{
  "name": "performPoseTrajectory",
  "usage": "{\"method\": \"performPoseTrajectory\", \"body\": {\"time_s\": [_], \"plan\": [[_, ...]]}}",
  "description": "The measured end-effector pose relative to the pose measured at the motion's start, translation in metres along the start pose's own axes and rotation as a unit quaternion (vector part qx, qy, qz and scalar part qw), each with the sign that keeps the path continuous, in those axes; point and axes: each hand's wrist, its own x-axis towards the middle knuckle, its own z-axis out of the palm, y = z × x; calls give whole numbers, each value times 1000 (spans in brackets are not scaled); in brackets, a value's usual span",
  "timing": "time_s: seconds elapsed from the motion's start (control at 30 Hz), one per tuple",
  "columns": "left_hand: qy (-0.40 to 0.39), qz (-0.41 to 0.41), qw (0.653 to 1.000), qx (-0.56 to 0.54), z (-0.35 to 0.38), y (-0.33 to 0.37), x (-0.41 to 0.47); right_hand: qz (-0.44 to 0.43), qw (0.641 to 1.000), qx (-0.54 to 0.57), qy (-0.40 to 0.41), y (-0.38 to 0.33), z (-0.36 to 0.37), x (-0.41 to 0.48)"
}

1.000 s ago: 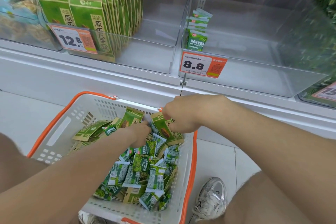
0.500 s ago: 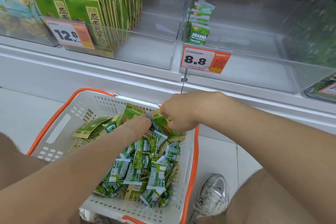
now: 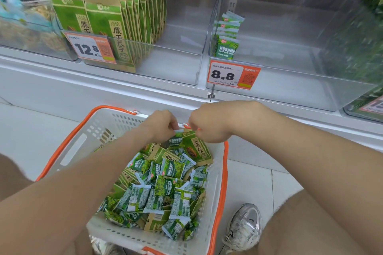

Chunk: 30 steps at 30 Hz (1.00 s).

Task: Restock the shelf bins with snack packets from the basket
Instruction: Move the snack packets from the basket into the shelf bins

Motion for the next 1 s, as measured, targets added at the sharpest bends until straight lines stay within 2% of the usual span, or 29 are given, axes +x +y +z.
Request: {"method": "performPoseTrajectory", "body": {"time_s": [0.13, 0.27, 0.33, 0.43, 0.47, 0.53, 0.6, 0.67, 0.7, 0.8, 0.83, 0.9, 0.97, 1.0], "plan": [[-61, 20, 988, -138, -51, 28, -22, 6, 999, 5, 33, 6, -11, -12], [-94, 45, 930, -353, -83, 50, -48, 42, 993, 77, 75, 12, -20, -29], [-63, 73, 902, -420, -96, 64, -59, 62, 979, 170, 92, 15, -24, -39], [-9, 90, 867, -489, -112, 81, -72, 72, 923, 344, 158, 19, -27, -52], [7, 90, 855, -511, -116, 85, -75, 71, 905, 377, 186, 21, -30, -57], [36, 85, 834, -544, -122, 92, -80, 59, 891, 390, 224, 25, -35, -68], [67, 78, 819, -564, -125, 99, -82, 37, 874, 425, 233, 30, -39, -74], [103, 73, 811, -571, -129, 105, -83, 12, 832, 507, 225, 35, -41, -78], [122, 75, 809, -571, -131, 107, -82, 8, 823, 519, 231, 35, -41, -80], [192, 103, 828, -517, -134, 109, -74, 37, 831, 477, 283, 39, -43, -78], [223, 122, 842, -476, -134, 110, -69, 57, 818, 485, 304, 42, -45, -75], [302, 164, 873, -346, -133, 112, -61, 95, 759, 533, 363, 51, -51, -68], [362, 202, 885, -210, -131, 114, -55, 127, 701, 541, 447, 63, -55, -56], [375, 213, 887, -164, -131, 115, -51, 148, 686, 521, 486, 71, -57, -50]]}}
